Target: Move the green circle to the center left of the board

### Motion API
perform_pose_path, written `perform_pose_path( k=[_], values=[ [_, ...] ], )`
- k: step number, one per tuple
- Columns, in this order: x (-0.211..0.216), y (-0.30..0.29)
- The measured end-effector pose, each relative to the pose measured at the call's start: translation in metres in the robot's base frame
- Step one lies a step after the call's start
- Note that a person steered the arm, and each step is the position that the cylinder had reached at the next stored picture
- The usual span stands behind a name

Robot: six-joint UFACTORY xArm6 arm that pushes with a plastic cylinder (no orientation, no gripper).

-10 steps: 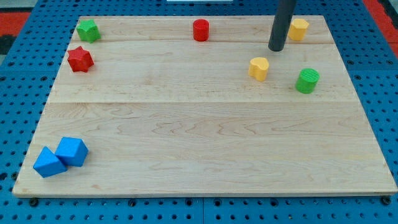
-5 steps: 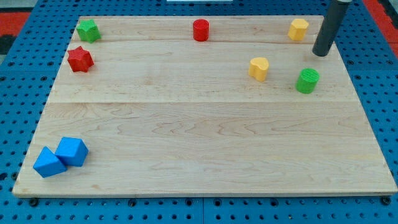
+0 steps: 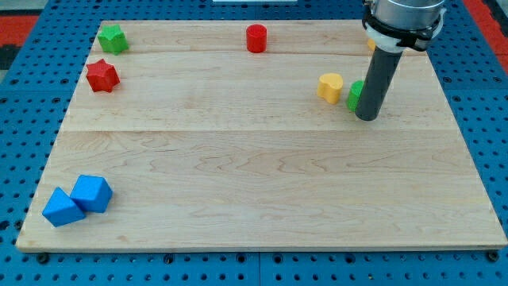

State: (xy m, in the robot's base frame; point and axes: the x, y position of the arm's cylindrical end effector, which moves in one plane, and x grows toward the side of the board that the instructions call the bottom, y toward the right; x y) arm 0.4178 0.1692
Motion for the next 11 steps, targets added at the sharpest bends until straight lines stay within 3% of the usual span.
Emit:
perform_pose_path(
  k=[1,2,5,7,8,9,11],
  values=[
    [0.000,0.059],
    [-0.020,0.074],
    [-0.030,-0.145],
    [-0.024,-0.170],
    [-0.025,-0.252],
    [-0.025,-0.266],
    [-0.042,-0.193]
  ],
)
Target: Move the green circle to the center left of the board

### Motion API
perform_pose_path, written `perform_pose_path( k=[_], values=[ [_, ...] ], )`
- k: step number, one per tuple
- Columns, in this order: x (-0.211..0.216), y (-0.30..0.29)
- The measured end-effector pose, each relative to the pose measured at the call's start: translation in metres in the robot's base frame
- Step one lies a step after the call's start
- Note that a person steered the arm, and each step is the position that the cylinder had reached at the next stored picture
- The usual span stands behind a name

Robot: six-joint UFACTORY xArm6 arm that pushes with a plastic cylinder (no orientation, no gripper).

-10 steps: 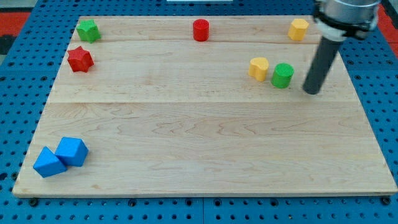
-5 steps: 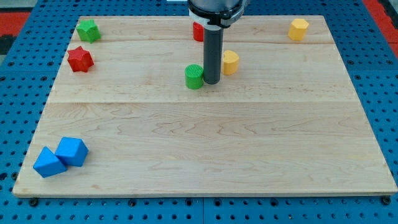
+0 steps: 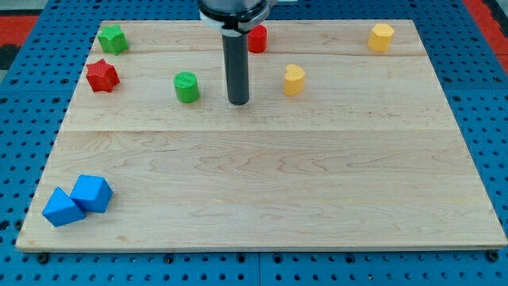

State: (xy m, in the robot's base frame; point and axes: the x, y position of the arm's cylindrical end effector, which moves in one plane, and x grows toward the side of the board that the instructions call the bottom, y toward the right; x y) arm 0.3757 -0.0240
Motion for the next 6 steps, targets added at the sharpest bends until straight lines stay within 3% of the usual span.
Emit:
perform_pose_path(
  k=[2,4,6],
  values=[
    [-0.012,-0.094],
    [-0.030,-0.095],
    [-0.020,-0.184]
  ],
)
